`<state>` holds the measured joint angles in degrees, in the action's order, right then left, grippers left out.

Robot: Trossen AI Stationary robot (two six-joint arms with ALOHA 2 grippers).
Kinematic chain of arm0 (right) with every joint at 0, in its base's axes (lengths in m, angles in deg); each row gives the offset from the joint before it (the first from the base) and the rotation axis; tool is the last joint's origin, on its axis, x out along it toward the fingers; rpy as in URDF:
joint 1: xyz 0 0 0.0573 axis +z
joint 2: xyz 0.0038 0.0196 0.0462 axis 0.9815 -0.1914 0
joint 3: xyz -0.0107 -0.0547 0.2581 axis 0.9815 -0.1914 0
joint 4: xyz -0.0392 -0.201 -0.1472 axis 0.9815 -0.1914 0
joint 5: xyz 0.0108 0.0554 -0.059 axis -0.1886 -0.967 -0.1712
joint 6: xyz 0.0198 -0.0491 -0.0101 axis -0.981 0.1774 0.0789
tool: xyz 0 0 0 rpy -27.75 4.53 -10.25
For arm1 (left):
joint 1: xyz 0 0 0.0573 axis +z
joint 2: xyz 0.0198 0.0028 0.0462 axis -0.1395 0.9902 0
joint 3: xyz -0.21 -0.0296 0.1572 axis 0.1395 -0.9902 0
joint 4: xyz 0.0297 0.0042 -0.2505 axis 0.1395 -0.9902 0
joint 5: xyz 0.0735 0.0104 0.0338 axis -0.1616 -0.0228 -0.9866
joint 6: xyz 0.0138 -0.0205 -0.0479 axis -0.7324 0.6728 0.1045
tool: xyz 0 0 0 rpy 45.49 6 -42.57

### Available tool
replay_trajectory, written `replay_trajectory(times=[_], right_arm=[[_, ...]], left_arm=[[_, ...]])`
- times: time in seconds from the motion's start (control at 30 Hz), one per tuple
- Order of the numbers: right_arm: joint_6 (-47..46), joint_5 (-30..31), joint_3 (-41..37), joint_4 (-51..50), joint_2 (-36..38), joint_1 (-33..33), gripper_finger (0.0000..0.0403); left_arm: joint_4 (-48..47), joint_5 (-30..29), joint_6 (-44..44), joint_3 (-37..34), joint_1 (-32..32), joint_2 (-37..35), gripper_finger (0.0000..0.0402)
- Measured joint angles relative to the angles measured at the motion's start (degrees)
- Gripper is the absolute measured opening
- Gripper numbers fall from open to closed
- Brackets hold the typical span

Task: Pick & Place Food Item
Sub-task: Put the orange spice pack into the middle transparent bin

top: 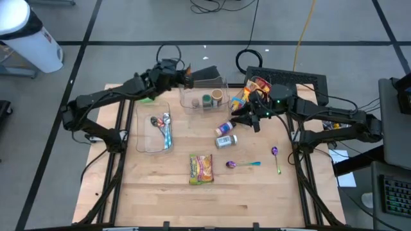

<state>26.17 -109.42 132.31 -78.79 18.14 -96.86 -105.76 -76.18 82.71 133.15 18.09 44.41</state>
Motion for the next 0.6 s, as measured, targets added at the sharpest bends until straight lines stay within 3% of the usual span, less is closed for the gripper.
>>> replay_trajectory(times=[0.17,0.33,0.6], right_arm=[[-0.15,-0.02,-2.44,4.01,0.0,0.01,0.0176],[-2.72,0.06,-6.18,10.02,0.0,0.01,0.0176],[-7.84,2.86,-12.98,21.41,0.0,0.01,0.0176]], left_arm=[[5.82,-3.6,6.46,-5.82,-1.66,0.16,0.0],[6.29,-12.53,11.47,-8.74,-3.97,0.1,0.0],[7.42,-15.47,12.26,-9.88,-5.25,2.71,0.0]])
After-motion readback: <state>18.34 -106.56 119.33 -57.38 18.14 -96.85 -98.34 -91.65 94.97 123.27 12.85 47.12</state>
